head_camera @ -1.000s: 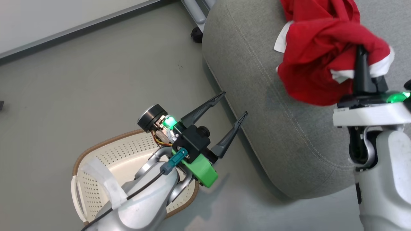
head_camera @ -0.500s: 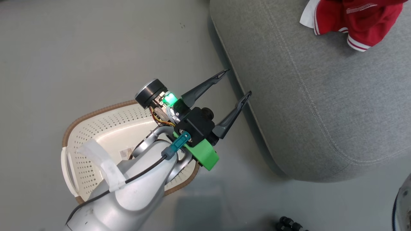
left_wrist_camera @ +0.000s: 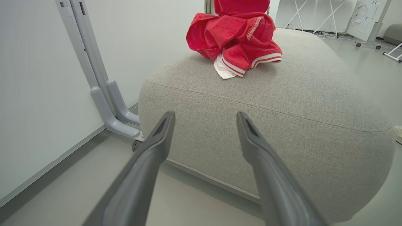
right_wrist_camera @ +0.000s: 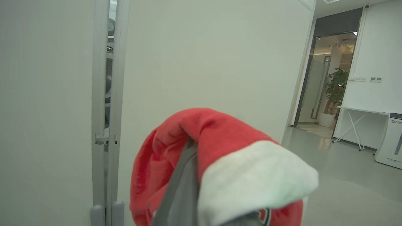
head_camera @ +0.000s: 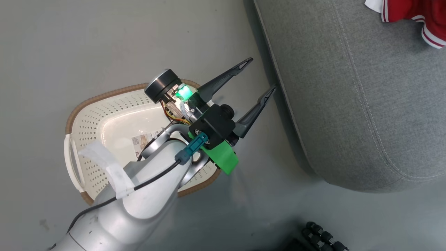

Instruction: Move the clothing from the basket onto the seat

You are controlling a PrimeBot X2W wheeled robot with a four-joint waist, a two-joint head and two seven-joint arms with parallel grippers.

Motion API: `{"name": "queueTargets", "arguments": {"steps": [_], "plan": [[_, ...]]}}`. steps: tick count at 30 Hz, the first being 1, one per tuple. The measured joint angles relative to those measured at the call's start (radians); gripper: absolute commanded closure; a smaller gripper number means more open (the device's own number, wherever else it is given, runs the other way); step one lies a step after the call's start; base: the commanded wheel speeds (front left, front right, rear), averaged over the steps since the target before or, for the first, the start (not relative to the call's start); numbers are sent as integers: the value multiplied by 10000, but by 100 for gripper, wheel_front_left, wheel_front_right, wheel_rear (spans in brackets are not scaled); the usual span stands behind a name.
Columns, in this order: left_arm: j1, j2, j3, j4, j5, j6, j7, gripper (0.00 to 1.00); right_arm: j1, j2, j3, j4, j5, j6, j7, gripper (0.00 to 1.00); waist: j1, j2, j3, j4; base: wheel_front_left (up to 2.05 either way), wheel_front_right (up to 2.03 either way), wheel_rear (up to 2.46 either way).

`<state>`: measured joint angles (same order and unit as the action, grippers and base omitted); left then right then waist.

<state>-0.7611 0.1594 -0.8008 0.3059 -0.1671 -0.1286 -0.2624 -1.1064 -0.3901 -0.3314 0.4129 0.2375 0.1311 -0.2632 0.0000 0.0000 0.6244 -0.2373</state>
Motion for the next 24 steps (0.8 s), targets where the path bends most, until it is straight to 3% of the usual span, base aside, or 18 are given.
{"name": "queueTargets", "arguments": {"steps": [13,19,20,21,22,24], "plan": [[-123,35,-19,-15,54,-2,0,0,1615,1170,244,1732,-121,0,0,100,0,0,247,148,0,0,0],[-127,19,58,-23,63,0,0,0,1970,1287,119,2207,-194,0,-2,100,0,0,184,236,0,0,0],[-127,17,79,-21,63,0,0,0,1974,1313,121,2255,-194,0,0,88,0,0,156,238,0,0,0],[-126,17,109,-21,63,0,0,0,1984,1335,113,2261,-196,0,0,36,0,0,119,234,0,0,0],[-126,17,146,-19,63,4,0,0,1986,1335,88,2247,-196,0,0,0,0,0,77,228,0,0,0],[-109,13,213,-50,63,19,0,0,2023,1323,61,2165,-194,0,0,0,0,0,-24,210,0,0,0]]}}
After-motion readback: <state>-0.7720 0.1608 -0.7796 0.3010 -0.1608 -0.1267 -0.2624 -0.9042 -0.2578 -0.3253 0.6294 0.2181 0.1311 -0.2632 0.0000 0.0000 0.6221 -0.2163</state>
